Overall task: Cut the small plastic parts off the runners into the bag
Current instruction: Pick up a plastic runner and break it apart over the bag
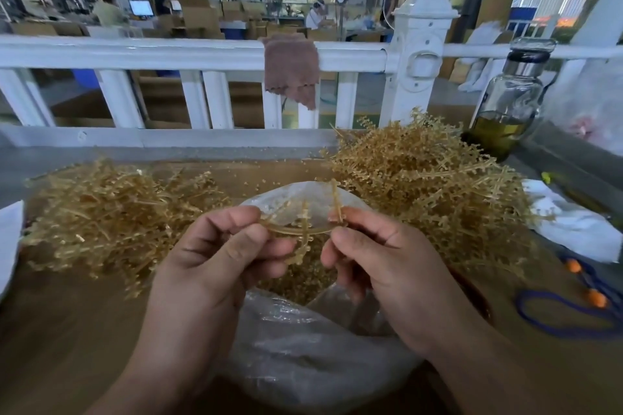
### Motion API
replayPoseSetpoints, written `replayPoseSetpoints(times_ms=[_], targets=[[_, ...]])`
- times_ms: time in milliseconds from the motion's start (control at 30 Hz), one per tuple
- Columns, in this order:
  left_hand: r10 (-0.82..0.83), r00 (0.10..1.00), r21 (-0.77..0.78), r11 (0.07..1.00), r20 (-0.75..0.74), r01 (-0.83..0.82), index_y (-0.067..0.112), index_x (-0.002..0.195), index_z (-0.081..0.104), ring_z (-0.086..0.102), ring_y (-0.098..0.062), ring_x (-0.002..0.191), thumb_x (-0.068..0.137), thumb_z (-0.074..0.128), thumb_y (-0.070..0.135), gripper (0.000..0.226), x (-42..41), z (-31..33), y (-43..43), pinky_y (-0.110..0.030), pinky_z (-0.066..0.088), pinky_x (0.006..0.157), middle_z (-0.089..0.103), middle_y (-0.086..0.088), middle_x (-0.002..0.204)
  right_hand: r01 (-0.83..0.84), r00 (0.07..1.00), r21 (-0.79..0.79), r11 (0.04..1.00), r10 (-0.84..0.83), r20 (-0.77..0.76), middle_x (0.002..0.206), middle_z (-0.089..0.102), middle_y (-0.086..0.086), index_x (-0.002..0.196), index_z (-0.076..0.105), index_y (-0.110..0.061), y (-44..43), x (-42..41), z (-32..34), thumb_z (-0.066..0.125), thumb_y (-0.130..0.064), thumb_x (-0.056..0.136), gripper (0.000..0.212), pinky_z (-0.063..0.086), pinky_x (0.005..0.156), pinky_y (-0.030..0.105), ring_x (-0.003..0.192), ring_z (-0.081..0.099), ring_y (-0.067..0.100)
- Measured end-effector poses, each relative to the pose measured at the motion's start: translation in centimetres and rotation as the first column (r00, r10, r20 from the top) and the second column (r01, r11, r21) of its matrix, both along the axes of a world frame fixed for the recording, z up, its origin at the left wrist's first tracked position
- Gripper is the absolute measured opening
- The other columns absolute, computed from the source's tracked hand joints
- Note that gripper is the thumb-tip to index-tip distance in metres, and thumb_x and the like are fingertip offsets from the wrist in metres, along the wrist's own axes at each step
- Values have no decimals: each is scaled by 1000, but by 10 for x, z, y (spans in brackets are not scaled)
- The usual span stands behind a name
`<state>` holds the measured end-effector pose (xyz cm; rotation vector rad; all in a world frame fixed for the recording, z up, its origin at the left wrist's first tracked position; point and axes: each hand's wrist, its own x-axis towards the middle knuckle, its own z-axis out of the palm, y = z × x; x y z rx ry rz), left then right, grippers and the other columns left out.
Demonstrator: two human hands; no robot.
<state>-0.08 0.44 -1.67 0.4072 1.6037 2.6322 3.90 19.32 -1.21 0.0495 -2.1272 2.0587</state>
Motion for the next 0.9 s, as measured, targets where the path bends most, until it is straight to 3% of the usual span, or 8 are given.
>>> replayPoseSetpoints(times_ms=[167,467,667,733,800,900], targets=[[-88,991,-72,993,96,95,13,86,76,68,-21,63,67,74,28,24,0,-1,-2,-25,53,49,66,-14,74,-12,998,87,996,17,-56,81,74,2,103,73,-31,-2,3,2,60,-22,98,17,48,51,25,64,61,11],[-96,994,-98,990,54,101,18,76,74,64,-17,62,68,73,29,13,4,3,-2,-24,50,49,65,-10,72,-18,997,108,994,25,-70,79,74,1,94,74,-29,-2,7,8,59,-33,99,16,47,49,24,58,59,13],[-51,998,-90,995,22,52,13,86,77,65,-19,66,77,82,30,20,3,3,-2,-25,52,52,66,-13,74,-16,997,139,990,26,-70,79,74,0,95,74,-30,-1,5,6,58,-43,92,21,46,49,24,56,60,12],[-35,999,-103,994,-9,34,13,89,77,65,-20,70,81,77,41,29,2,2,-2,-26,54,57,68,-13,76,42,995,201,979,-22,-100,80,73,-2,94,75,-36,1,4,5,61,-46,93,17,47,52,22,57,61,8],[-6,998,-130,992,-64,-2,17,90,77,70,-21,74,83,77,39,23,2,2,-4,-26,57,63,72,-11,80,149,980,309,939,-99,-171,82,68,-9,96,73,-50,4,4,4,63,-52,90,12,48,60,17,68,63,2],[92,946,-345,916,-312,-203,31,93,75,75,-16,88,83,79,38,13,3,1,-8,-19,57,78,78,-2,94,265,950,402,876,-167,-262,92,66,-20,108,62,-57,10,4,7,60,-51,85,24,48,74,11,87,65,-2]])
